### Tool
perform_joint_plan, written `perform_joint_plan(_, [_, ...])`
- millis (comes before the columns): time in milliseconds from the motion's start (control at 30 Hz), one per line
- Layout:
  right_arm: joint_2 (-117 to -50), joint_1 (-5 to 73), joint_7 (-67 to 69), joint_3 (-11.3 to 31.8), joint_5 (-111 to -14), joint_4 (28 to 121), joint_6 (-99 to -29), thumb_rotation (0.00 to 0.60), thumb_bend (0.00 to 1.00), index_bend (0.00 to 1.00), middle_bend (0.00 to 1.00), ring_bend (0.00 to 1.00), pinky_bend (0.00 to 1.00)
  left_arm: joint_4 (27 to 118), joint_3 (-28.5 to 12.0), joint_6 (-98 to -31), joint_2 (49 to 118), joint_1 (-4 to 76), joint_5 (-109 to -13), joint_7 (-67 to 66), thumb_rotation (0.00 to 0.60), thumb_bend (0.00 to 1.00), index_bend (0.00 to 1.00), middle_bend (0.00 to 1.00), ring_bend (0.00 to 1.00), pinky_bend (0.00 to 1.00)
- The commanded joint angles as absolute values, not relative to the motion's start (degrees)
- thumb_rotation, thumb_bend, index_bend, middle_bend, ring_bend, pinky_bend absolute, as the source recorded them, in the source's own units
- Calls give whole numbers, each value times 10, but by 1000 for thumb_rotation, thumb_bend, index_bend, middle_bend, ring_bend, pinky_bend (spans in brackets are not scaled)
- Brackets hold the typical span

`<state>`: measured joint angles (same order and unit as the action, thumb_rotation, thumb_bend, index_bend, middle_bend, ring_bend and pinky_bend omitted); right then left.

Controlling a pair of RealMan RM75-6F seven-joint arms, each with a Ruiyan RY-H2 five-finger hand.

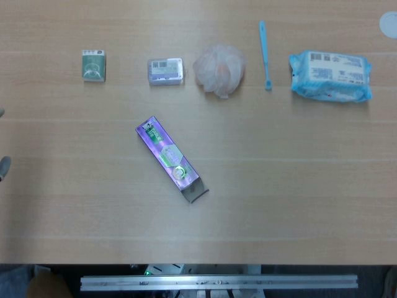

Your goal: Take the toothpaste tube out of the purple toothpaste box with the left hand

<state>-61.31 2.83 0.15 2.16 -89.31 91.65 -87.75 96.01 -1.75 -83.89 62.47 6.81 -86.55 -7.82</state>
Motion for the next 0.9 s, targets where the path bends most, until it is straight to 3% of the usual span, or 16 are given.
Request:
perform_joint_plan(33, [-613, 28, 1, 22, -893, 917, -878, 600, 206, 318, 410, 424, 413, 959, -18, -838, 625, 70, -867, -77, 600, 269, 166, 226, 211, 212])
perform_joint_plan(600, [-602, 35, -3, 33, -900, 930, -883, 600, 206, 318, 410, 424, 413, 958, -18, -818, 607, 93, -897, -51, 600, 269, 166, 226, 211, 212])
perform_joint_plan(900, [-601, 55, -15, 44, -898, 941, -862, 600, 206, 318, 410, 424, 413, 932, -6, -736, 589, 168, -968, 18, 600, 269, 166, 222, 211, 199])
